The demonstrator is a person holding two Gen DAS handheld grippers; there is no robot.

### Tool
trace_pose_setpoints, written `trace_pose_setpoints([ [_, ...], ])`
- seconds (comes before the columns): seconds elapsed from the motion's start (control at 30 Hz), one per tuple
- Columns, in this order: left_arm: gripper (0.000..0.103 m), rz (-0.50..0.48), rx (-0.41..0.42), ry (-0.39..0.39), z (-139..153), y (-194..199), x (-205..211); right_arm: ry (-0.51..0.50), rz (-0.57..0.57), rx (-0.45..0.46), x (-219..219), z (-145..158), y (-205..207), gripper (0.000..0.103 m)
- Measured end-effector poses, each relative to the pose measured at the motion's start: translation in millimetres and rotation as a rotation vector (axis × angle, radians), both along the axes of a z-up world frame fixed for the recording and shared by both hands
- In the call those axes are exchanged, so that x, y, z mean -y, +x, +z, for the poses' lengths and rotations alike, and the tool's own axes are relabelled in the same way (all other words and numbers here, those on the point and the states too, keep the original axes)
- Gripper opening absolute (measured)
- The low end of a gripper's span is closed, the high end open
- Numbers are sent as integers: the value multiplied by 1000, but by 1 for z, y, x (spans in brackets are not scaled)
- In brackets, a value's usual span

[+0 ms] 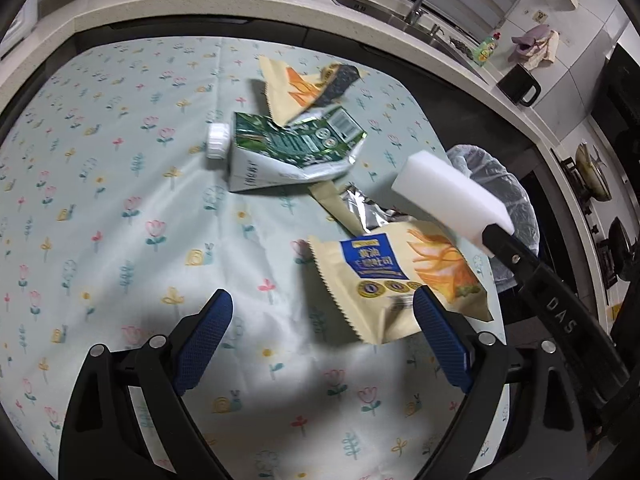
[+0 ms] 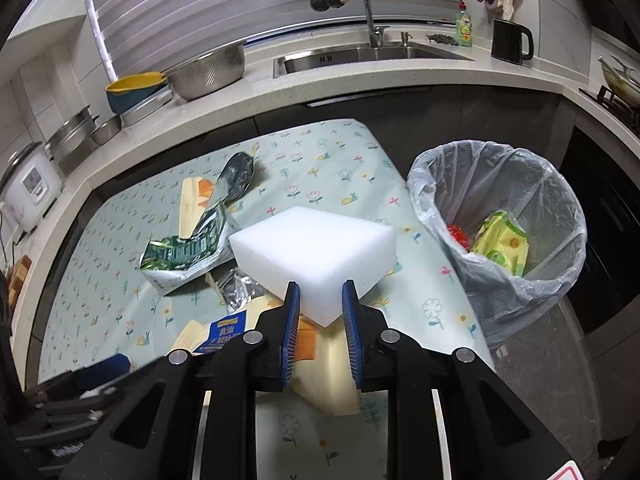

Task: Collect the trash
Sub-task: 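Grasp the white sponge with the right tool while the left tool grasps the yellow snack bag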

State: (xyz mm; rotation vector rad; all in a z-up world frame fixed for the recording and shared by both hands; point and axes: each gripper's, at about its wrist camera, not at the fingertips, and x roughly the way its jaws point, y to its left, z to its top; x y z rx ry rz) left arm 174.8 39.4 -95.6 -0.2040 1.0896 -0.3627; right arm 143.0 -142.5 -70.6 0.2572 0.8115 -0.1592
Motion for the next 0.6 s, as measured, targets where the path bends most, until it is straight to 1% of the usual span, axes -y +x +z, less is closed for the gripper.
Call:
trace_pose_setpoints([
  [0.1,82,-15,-13,5,-5,3,13,-1,-14,7,8,3,-3,20],
  [0.23,70,-35,-41,-8,-11,7,25,1,-24,10,16,3,-7,20],
  [0.27,63,-41,-50,-17,-13,8,27,2,-26,11,18,3,-8,20],
  [0.33,56,-59,-68,-24,-17,10,32,4,-29,10,23,2,-9,20],
  [0.37,50,-64,-73,-26,-18,9,34,5,-32,10,25,2,-9,20],
  [0.43,43,-76,-84,-32,-21,9,37,9,-36,10,28,2,-11,20],
  [0.6,40,-81,-94,-39,-24,6,40,18,-44,11,35,-1,-14,20],
])
